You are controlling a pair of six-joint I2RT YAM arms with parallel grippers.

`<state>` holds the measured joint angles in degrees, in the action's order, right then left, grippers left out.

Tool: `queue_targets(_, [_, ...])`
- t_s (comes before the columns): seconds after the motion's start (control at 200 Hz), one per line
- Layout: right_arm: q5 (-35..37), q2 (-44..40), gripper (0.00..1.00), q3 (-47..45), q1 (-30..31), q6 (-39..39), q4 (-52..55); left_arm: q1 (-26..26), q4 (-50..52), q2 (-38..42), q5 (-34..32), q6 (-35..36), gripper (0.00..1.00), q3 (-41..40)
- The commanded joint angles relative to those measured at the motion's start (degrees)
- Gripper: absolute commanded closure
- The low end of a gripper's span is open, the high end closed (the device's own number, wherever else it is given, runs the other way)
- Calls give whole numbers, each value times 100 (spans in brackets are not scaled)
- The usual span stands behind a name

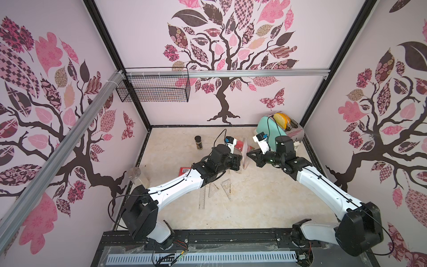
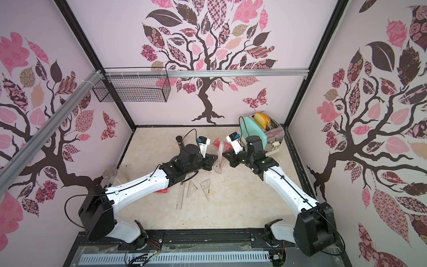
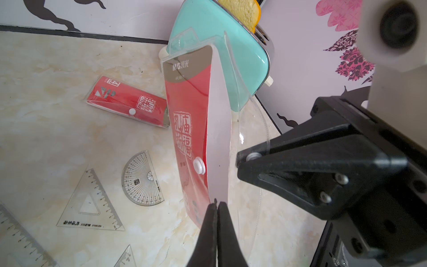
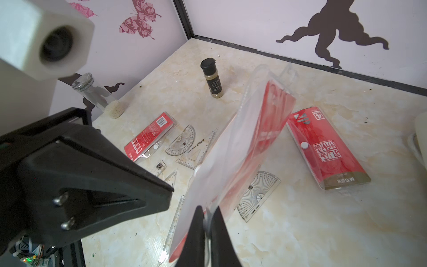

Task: Open the ruler set and take out the ruler
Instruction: Take out the ruler from the ruler set bag.

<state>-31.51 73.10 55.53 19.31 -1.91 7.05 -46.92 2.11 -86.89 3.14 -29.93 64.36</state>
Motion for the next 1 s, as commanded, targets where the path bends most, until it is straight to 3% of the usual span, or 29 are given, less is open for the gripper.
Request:
queue_targets(0.0, [-156,-9,100,6,-34,50,-133,-10,-189,-68,88,84,100,188])
queue_targets(0.3, [-271,5,100,15,-24,51,-147,-11,-196,-382,90,119,100,366])
queue_targets(0.515, [-511,-51,100,-11,-24,-16,-159,-11,-79,-492,-460,185,100,395])
queue_targets(0.77, [-824,2,100,15,-15,-128,-90,-11,-70,-689,-630,168,100,558])
queue_targets(0.995, [-1006,-24,100,44,-2,-172,-62,7,-194,-887,-655,94,81,640])
